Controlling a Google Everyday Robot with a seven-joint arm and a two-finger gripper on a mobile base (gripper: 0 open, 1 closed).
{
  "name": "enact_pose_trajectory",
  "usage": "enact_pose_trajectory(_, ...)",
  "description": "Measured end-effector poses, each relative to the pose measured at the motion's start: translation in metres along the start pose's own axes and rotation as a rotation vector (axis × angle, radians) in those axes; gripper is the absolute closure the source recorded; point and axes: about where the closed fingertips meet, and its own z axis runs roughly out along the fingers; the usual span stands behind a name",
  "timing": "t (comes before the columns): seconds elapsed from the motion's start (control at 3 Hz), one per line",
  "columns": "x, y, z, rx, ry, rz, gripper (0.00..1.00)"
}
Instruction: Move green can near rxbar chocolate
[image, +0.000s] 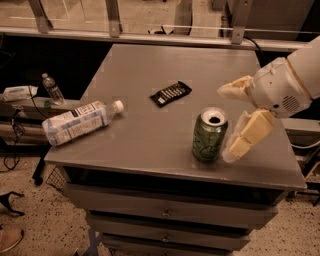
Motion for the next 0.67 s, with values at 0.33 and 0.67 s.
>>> enact_pose_trajectory(0.33, 0.0007, -0.0004, 0.0118, -0.021, -0.009, 0.003, 0.00)
enact_pose_trajectory(0.67, 0.0014, -0.0009, 0.0161, -0.029, -0.013, 0.004, 0.00)
